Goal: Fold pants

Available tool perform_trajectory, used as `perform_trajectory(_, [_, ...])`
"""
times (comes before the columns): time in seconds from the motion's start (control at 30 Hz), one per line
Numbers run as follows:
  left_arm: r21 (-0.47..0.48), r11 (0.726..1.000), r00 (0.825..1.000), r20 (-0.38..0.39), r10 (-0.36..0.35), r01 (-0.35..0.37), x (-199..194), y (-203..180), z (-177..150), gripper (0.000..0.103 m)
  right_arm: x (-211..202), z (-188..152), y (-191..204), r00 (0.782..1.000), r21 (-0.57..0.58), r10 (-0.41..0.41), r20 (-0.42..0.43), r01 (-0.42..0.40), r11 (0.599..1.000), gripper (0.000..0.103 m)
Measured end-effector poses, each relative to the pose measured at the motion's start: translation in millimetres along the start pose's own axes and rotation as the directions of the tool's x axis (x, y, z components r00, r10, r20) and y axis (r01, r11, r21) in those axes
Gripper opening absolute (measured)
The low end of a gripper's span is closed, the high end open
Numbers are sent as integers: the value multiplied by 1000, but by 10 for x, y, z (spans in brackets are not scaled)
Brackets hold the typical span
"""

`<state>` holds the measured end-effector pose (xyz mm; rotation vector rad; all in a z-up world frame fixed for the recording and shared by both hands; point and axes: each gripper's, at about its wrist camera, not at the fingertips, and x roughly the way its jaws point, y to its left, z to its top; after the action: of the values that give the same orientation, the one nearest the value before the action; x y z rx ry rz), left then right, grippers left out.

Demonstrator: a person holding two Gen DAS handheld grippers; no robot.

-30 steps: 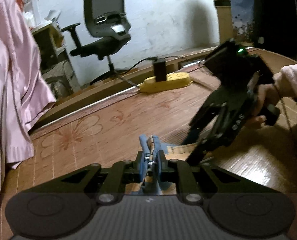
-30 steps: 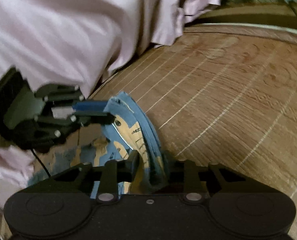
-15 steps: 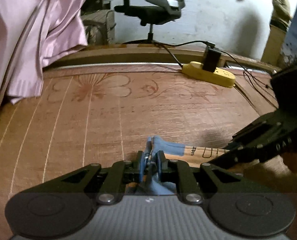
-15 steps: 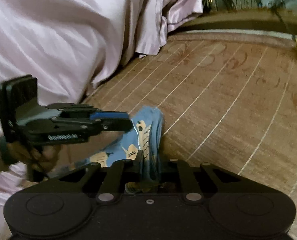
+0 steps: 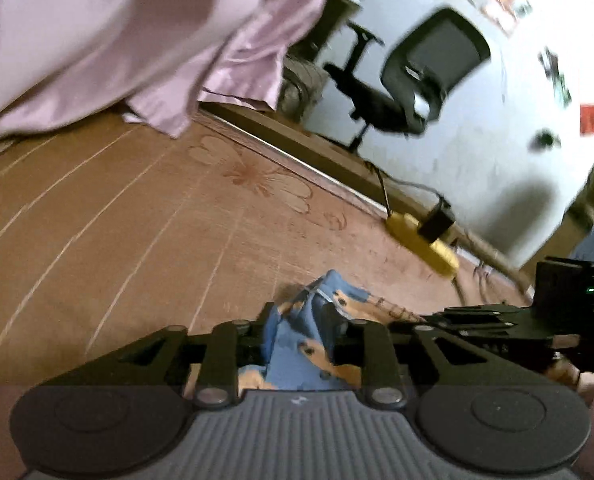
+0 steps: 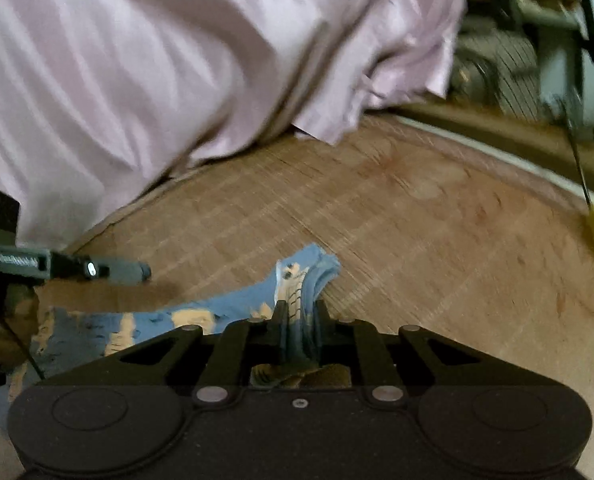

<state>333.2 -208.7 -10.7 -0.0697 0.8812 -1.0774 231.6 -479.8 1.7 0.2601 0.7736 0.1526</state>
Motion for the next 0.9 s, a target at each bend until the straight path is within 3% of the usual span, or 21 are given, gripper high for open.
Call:
perform_trajectory(0.13, [-130,991,1000,23,-17,20,-256,172,-222,44,-104,38,490,999,-167,41,16,-37,985,12])
perform_trajectory(0.3, [-215,975,998,47,-44,53,-577,358,-408,71,-141,-130,1161,990,-305,134,-32,-138,942,12])
perform_trajectory(0.4, [-256,962,992,99,-73,96,-816,452,-539,80,-63,-318,1508,985,-370,156,-79,-175,912,12])
perform_trajectory(0.5, [-307,945,990,104,-90,118,-955,554,-685,83,82,-539,1716,976,-394,169,-137,-210,895,12])
perform_trajectory(0.63, [-431,894,992,78,-96,121,-980,716,-937,83,173,-799,1868,984,-480,119,-130,-168,861,13])
perform_trajectory(0.73, [-466,878,994,57,-91,107,-951,750,-1040,83,169,-888,1896,987,-479,122,-107,-158,864,21])
perform_trajectory(0.9, [-455,885,995,29,-92,95,-838,751,-1041,83,125,-1017,1936,992,-493,87,-90,-120,862,54])
